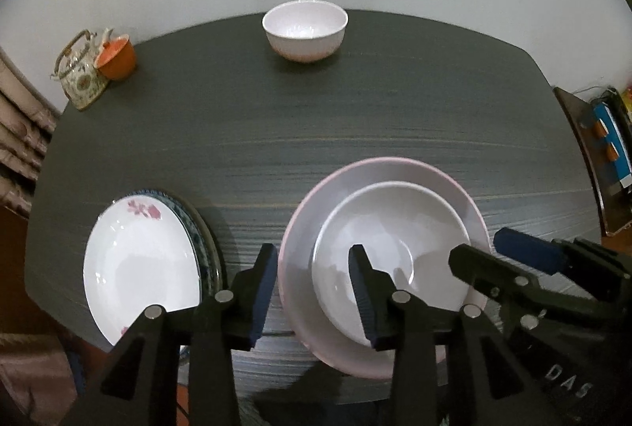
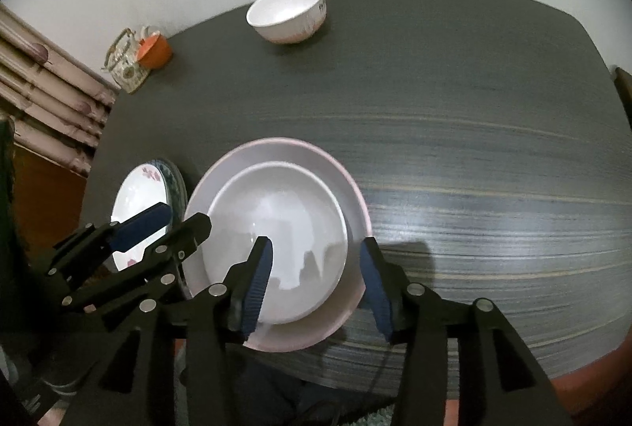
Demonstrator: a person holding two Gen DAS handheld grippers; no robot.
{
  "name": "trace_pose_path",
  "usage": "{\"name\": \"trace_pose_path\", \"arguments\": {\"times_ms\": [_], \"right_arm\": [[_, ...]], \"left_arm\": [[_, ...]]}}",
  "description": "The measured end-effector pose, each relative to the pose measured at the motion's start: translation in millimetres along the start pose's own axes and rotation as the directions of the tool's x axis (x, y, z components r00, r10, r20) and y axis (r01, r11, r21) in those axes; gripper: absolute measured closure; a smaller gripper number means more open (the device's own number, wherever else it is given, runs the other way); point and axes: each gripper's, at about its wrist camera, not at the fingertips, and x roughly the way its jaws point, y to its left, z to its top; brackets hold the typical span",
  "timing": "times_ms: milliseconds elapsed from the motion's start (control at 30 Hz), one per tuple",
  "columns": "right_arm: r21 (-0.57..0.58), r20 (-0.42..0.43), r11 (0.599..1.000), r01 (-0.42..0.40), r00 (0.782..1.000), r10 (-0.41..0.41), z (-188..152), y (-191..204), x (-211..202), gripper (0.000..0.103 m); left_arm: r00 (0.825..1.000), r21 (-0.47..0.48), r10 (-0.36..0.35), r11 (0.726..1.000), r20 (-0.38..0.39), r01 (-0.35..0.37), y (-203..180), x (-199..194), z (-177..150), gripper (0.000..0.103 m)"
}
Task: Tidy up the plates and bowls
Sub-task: 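Open both tools and pull back from the nested bowls, then move both tools to the white 'Rabbit' bowl rim and close on it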
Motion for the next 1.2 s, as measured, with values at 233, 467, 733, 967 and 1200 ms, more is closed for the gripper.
{"name": "trace_pose_path", "arguments": {"times_ms": [233, 467, 733, 967, 1200], "right_arm": [[-0.006, 0.066, 1.0, -0.023, 0.998, 0.024, 9.6, -6.1, -13.2, 0.055], [0.0, 0.089, 0.999, -0.034, 0.995, 0.034, 18.2, -12.3, -13.1, 0.055], [-0.003, 0.097, 0.999, -0.041, 0.994, 0.042, 37.7, -22.1, -8.7, 0.055], [-0.015, 0.081, 0.999, -0.034, 0.996, 0.035, 69.9, -31.4, 6.2, 0.055], [-0.038, 0.062, 0.999, -0.024, 0.998, 0.027, 116.3, -35.6, 32.2, 0.055]], "left_arm": [[0.999, 0.005, 0.012, 1.0, 0.045, -0.012, 3.4, -8.9, 7.4, 0.062], [0.998, -0.016, 0.036, 0.999, 0.056, -0.035, 11.9, -7.8, 17.9, 0.061], [0.996, -0.039, 0.074, 0.997, 0.051, -0.072, 23.8, 3.9, 36.9, 0.06], [0.996, -0.062, 0.079, 0.995, 0.031, -0.077, 43.5, 23.5, 61.4, 0.06], [0.999, -0.12, 0.033, 0.992, 0.009, -0.032, 82.6, 51.0, 99.6, 0.06]]}}
